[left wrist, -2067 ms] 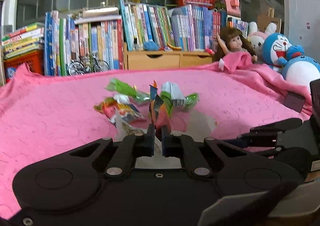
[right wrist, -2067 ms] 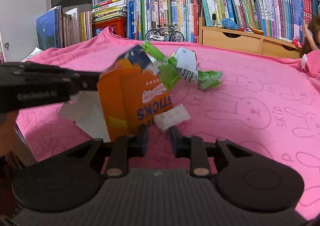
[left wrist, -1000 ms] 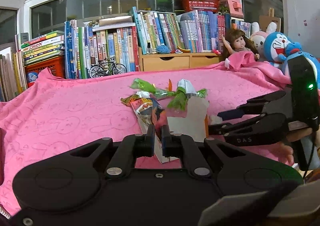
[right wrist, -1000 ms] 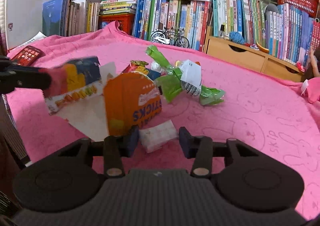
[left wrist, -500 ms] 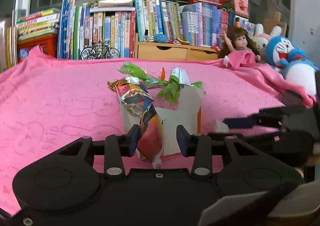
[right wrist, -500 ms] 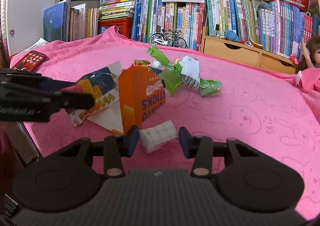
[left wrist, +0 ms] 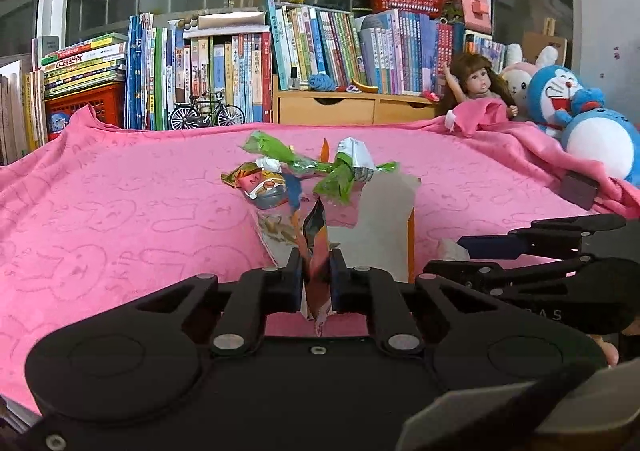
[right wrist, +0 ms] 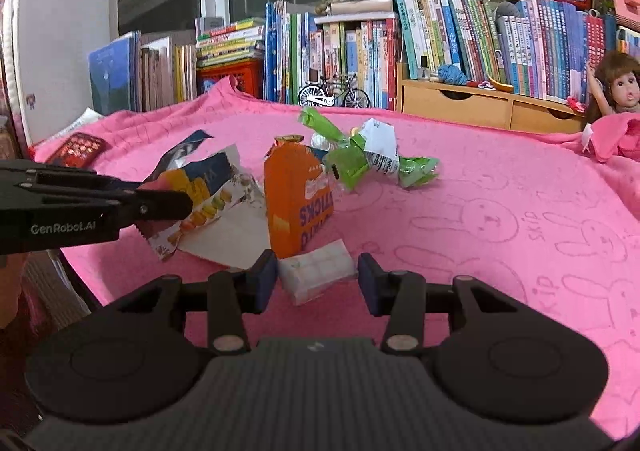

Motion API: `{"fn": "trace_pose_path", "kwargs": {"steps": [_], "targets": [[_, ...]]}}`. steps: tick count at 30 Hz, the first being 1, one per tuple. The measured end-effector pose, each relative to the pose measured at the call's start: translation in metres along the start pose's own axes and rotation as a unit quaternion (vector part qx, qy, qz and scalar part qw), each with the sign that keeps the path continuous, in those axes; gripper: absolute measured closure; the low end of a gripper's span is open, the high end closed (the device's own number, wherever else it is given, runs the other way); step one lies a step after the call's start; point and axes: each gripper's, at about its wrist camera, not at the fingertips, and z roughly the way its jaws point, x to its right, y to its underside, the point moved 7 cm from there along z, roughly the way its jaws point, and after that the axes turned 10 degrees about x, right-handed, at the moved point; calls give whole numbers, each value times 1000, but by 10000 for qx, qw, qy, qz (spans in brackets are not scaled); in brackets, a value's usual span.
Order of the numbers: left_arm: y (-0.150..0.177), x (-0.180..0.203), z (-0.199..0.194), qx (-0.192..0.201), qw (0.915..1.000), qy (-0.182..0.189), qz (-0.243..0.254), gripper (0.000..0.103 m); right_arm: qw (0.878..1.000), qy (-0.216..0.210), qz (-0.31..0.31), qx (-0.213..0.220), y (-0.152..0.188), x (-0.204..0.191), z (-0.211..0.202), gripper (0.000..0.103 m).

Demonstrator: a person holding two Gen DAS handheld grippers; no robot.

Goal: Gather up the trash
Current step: 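Lift the snack wrapper and white packet up from the pile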

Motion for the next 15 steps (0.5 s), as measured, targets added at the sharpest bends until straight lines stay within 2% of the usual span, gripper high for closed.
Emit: {"fn": "trace_pose_path", "kwargs": {"steps": [5,6,10,15], "targets": [[3,-2,-10,97,9999,-57,-78,89,10000,65,-48,43,4,-5,-10,53],[3,-3,-9,90,9999,-47,-128,86,10000,74,-47,37,5,-6,-11,53],[2,-11,0,33,9994,-53,-337,85,10000,91,-17,-11,11,-8,-11,53],[5,-12,12,-123,9996,79,-247,82,10000,6,28,-9,12,-13,-10,53]]}}
